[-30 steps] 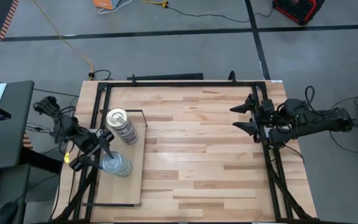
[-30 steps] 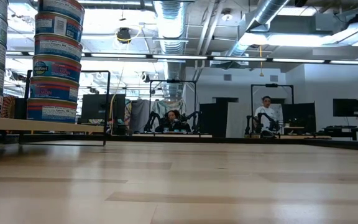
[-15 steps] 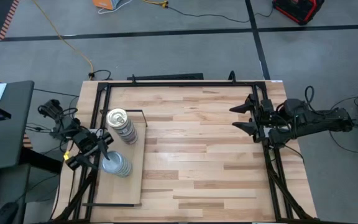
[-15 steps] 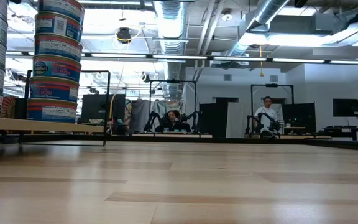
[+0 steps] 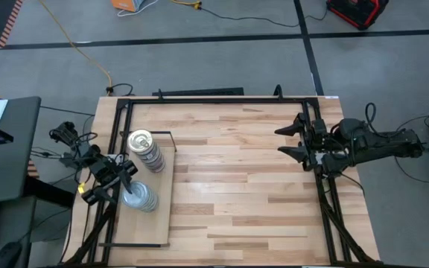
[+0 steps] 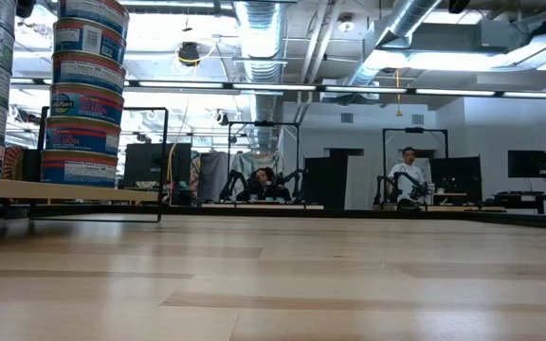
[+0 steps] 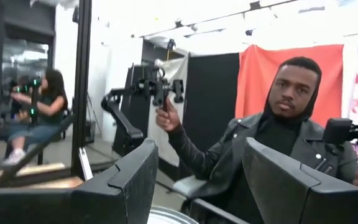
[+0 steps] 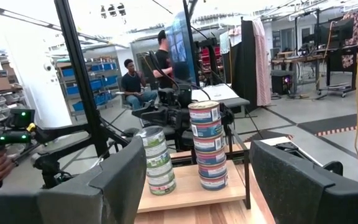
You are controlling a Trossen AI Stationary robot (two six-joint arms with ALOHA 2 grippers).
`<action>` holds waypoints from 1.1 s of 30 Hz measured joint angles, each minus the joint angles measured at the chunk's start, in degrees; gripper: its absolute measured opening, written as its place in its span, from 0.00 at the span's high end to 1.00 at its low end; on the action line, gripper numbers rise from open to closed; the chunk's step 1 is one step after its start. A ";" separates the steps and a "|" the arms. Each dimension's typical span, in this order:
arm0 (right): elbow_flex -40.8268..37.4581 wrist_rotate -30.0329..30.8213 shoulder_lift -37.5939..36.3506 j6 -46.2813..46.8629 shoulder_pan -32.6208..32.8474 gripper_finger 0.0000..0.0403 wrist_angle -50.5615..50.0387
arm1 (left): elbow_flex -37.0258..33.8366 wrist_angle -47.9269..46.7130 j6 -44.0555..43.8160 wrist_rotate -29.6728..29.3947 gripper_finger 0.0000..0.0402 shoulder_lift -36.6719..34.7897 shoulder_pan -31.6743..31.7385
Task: Stack canned seafood by type on shelf
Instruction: Return to home position
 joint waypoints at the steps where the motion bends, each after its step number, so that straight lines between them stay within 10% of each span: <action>1: 0.00 0.00 0.00 -0.04 0.00 0.23 0.00 | -0.72 1.69 0.46 0.09 0.45 0.00 0.01; 33: -2.71 0.02 0.37 2.93 -0.33 0.23 3.85 | -6.16 19.57 7.17 4.27 0.45 0.02 -0.01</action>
